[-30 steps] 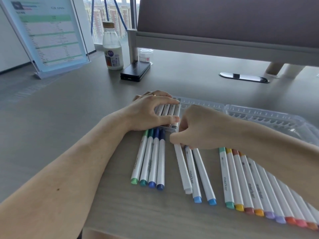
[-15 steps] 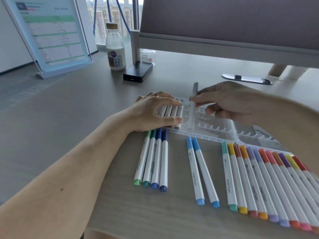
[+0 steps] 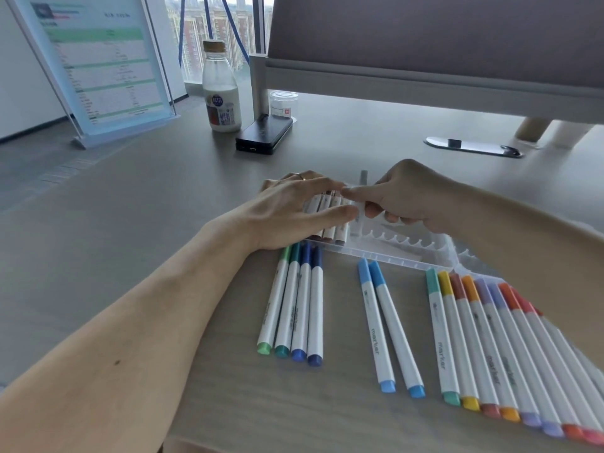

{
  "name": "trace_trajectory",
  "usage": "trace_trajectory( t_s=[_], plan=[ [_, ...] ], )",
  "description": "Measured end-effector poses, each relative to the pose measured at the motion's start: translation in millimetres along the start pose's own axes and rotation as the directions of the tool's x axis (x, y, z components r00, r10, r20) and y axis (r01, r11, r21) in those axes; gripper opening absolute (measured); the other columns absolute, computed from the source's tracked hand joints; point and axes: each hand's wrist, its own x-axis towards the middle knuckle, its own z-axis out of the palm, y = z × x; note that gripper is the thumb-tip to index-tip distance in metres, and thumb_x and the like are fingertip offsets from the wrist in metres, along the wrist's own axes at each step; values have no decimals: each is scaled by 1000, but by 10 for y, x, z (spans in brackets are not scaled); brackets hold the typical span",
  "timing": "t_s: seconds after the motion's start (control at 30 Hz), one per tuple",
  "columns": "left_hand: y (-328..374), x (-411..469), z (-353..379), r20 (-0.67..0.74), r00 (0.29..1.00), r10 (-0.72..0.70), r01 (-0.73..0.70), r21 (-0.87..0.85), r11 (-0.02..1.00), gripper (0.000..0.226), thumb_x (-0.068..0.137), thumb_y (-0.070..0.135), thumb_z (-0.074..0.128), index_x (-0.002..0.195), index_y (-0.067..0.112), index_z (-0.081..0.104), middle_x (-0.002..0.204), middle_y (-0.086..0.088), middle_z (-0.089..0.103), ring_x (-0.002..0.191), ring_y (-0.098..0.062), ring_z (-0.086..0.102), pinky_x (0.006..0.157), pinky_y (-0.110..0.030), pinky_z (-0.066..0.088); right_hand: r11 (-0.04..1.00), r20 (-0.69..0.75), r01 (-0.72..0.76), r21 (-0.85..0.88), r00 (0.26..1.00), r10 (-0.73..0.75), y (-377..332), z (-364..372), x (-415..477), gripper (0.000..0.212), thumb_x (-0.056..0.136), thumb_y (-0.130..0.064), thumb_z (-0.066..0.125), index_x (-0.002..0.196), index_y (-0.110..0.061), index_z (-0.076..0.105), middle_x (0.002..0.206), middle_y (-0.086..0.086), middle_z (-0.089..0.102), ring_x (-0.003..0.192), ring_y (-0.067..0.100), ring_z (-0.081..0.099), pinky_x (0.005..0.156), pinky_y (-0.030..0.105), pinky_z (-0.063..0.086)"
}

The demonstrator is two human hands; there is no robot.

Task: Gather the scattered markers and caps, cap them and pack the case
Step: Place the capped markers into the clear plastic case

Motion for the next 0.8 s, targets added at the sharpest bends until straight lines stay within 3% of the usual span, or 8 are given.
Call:
trace_trajectory(
  t_s=[0.13,0.3,0.5,0.67,0.8],
  plan=[
    [72,-31,5,27,1000,-11,10,66,998,92,69,96,40,152,58,28,158,17,39,147,-15,32,119,-49,24,998,-26,5,-55,1000,-7,7,82,27,51,83,-61,73,68,-12,74,47,-3,49,40,11,37,45,24,35],
    [67,-32,7,49,999,-10,4,117,993,85,72,91,49,150,60,34,155,19,35,146,-13,29,118,-46,20,993,19,36,-113,999,-34,23,71,3,49,86,-59,70,68,-13,75,32,-10,46,23,4,32,32,14,28],
    [81,-25,7,64,998,-19,10,133,991,85,72,89,47,151,58,35,153,17,35,141,-13,31,117,-47,23,997,133,4,-81,991,7,89,-66,-10,38,87,-50,74,75,-14,79,48,-6,56,46,10,37,45,23,33],
    [69,-19,2,65,998,-15,5,155,988,82,76,88,44,151,56,37,155,16,33,143,-15,30,116,-46,21,999,224,-4,-36,975,12,144,-95,-27,31,90,-40,73,78,-13,82,63,1,60,50,10,37,49,24,31],
    [55,-7,17,74,997,-10,-3,171,985,79,77,88,44,150,57,39,156,16,32,145,-15,29,116,-46,21,1000,232,-9,-20,973,13,141,-97,-25,30,88,-40,75,78,-13,82,57,-1,58,50,10,37,51,24,32]
  ],
)
